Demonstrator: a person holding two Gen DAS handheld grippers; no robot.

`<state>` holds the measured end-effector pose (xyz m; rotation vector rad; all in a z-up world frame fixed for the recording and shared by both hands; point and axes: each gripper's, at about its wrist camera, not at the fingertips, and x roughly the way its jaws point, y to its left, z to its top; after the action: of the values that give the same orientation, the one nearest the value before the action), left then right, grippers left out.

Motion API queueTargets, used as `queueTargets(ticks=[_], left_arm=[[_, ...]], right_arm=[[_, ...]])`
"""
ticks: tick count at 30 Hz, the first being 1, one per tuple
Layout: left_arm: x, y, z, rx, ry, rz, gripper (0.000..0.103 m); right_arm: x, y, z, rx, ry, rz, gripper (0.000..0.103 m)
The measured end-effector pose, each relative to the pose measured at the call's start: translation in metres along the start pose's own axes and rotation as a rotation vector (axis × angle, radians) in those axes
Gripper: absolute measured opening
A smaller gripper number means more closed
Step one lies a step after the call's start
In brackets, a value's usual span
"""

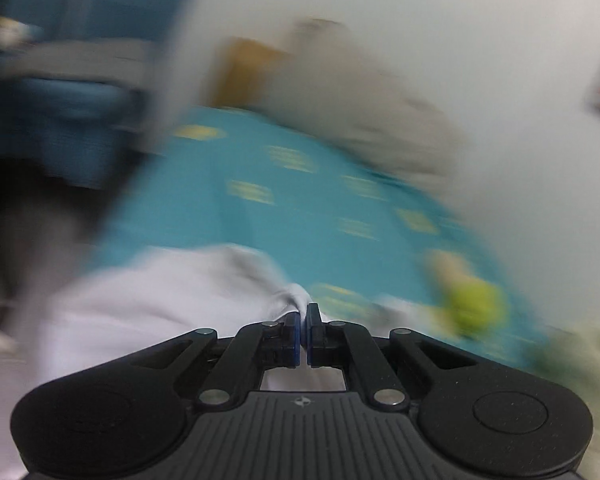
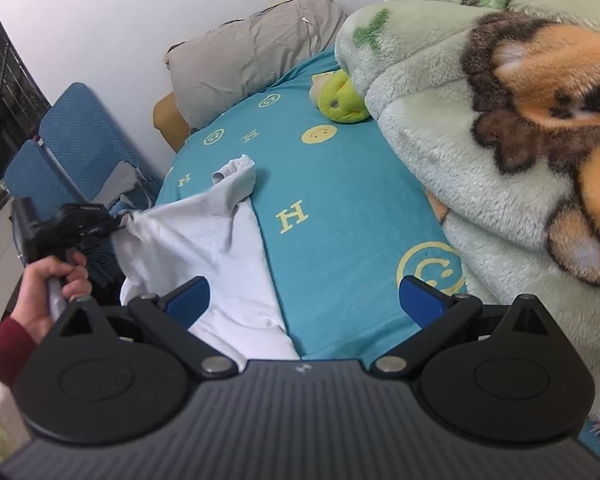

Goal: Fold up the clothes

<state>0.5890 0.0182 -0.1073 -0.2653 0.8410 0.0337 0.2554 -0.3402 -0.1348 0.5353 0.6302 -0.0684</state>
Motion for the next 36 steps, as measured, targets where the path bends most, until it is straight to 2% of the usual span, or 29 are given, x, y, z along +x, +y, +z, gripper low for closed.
queueTargets(ticks=[1,3,4,6,7,8,13,17,21,23,26,34,35,36], left_arm=[[0.0,0.001,0.004,0.02,-0.019,0.046,0.008],[0.001,0.003,0.011,0.06,-0.056,0.137,0.007],[-0.001,0.005,0.008,0.05,-0.062,0.142,0.011],[-0.006,0.011,-0.004,0.005,-0.063,0.118,0.035],[-0.014,0.011,-0.011,0.007,-0.07,0.11,0.053],[-0.025,0.009,-0.017,0.018,-0.08,0.104,0.06],[-0.106,0.009,-0.058,0.097,-0.088,0.014,0.063],[-0.177,0.005,-0.105,0.075,-0.055,-0.089,0.065],[-0.234,-0.005,-0.172,0.0,0.051,-0.244,0.066],[-0.254,-0.012,-0.213,-0.032,0.133,-0.316,0.066],[-0.265,-0.023,-0.269,-0.056,0.273,-0.383,0.066],[-0.26,-0.063,-0.305,0.019,0.339,-0.347,0.064],[-0.259,-0.068,-0.309,0.029,0.346,-0.342,0.061],[-0.258,-0.072,-0.313,0.039,0.353,-0.337,0.052]], right_arm=[[0.0,0.001,0.0,-0.006,-0.001,-0.001,0.103],[0.001,0.003,0.0,-0.023,-0.001,-0.008,0.103],[0.001,0.003,0.0,-0.025,-0.001,-0.006,0.103],[0.002,0.003,0.001,-0.031,-0.001,-0.005,0.103],[0.002,0.003,0.001,-0.035,-0.001,-0.006,0.103],[0.002,0.002,0.002,-0.035,0.001,-0.002,0.103],[-0.006,0.006,0.004,-0.073,0.003,0.042,0.103],[-0.026,0.011,0.006,-0.129,-0.022,0.078,0.103],[-0.06,0.002,0.01,-0.122,-0.077,0.097,0.103],[-0.079,-0.006,0.012,-0.108,-0.112,0.093,0.103],[-0.102,-0.02,0.015,-0.069,-0.15,0.087,0.103],[-0.119,-0.034,0.023,-0.029,-0.215,0.043,0.103],[-0.116,-0.034,0.022,-0.035,-0.21,0.036,0.103],[-0.113,-0.034,0.022,-0.035,-0.2,0.032,0.103]])
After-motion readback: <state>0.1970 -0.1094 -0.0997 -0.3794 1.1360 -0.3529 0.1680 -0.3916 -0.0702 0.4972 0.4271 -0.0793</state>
